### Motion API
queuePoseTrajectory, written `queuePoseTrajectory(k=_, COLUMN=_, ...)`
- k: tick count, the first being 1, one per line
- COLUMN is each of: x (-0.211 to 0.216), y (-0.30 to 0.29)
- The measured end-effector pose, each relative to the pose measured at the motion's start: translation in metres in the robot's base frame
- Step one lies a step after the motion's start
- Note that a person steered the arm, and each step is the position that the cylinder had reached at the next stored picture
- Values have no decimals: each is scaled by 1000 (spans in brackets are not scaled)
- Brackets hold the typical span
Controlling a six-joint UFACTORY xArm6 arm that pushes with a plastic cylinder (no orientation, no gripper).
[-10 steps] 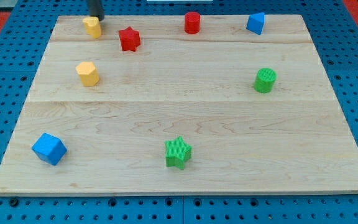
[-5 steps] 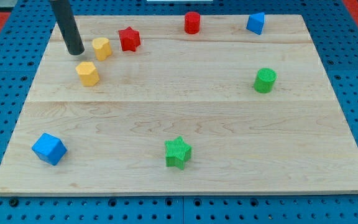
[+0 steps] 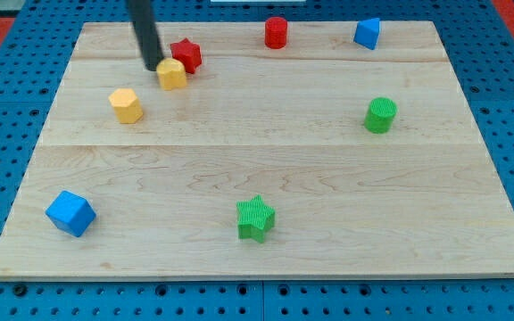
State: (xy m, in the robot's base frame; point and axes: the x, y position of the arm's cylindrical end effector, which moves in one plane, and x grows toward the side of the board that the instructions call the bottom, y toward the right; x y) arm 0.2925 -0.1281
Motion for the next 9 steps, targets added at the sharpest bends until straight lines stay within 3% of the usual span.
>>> queuePoseTrajectory(k=1, x=30, y=12)
queuePoseTrajectory(k=3, x=11, y=66)
queuePoseTrajectory(k=5, x=-7, y=57)
queuePoseTrajectory(k=7, x=-38, y=-23)
queuePoseTrajectory(k=9, x=-56, y=2)
